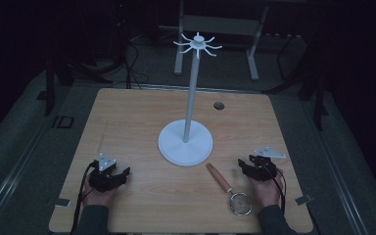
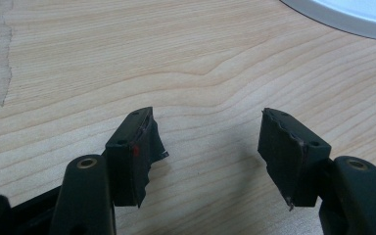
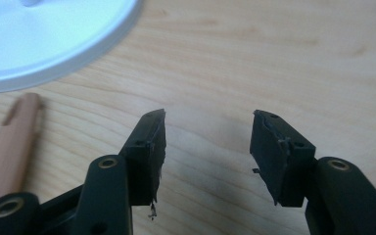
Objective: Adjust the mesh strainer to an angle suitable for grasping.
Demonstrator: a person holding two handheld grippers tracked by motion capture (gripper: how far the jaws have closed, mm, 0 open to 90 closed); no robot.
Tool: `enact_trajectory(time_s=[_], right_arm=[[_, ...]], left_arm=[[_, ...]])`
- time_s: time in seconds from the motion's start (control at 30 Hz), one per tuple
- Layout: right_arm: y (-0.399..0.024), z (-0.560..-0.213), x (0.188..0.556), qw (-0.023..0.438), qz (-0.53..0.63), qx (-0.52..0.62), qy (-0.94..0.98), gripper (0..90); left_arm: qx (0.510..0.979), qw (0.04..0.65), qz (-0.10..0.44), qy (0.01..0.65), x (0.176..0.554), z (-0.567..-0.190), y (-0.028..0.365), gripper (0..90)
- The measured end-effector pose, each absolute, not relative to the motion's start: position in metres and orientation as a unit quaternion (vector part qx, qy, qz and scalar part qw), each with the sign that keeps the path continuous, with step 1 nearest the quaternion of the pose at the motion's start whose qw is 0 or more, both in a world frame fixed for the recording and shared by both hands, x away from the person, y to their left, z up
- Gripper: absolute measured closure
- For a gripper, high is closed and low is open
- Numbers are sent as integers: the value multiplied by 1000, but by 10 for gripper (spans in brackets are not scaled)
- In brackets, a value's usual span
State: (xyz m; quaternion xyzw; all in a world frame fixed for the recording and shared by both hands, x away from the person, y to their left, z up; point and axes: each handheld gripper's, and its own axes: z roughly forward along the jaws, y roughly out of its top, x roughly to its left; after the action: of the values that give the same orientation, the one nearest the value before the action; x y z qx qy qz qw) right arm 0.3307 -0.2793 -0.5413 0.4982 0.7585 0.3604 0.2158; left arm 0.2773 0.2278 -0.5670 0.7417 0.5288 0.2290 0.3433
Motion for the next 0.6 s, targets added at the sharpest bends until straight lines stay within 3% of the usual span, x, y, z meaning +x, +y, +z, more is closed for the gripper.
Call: enact_trajectory(time_s=[0.2,0.4,0.6], right_arm=[[-269,-530,324,218,322,473,790,426],[-255,-519,315,232,294,446,813,466],[-247,-507,309,220,280,419,835,573]], left_arm=[[742,342,232,528,277,-567,227,393],[742,342,231,528,277,-567,227,393],[742,342,232,528,277,-567,227,393]])
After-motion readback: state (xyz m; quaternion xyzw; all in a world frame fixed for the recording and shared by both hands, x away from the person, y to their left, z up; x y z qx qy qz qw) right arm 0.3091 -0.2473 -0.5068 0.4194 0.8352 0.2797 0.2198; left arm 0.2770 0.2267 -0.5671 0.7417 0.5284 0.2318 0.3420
